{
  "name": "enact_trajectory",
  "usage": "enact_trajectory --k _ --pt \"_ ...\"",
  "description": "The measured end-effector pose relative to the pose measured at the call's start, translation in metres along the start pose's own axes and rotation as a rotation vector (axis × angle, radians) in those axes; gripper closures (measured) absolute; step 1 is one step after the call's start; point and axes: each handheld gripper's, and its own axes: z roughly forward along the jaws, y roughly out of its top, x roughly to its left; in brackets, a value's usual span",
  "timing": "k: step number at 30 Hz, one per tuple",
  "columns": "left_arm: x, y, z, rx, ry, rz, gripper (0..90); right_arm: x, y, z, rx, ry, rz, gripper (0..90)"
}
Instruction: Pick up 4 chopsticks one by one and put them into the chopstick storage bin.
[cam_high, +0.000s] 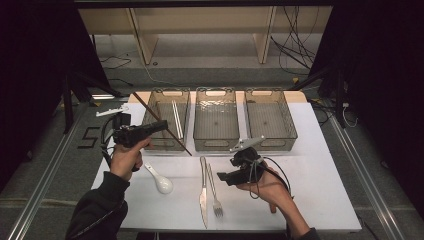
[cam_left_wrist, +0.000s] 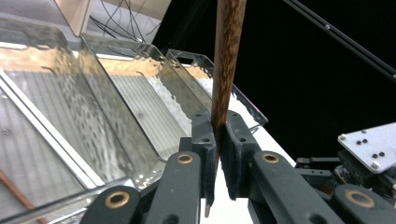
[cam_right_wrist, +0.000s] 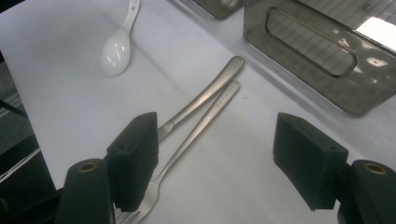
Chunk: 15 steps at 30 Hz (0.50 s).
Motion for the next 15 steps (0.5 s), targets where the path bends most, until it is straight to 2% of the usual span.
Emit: enact_trajectory --k 9,15 --pt "0.007 0.028 -0.010 -0.020 0.024 0.004 83.9 0.000 0.000 0.000 -0.006 -0.009 -0.010 29.2" --pt "0.009 0.044 -0.011 -0.029 0.042 0.008 83.9 -0.001 0.000 -0.001 -0.021 -0.015 -0.007 27.9"
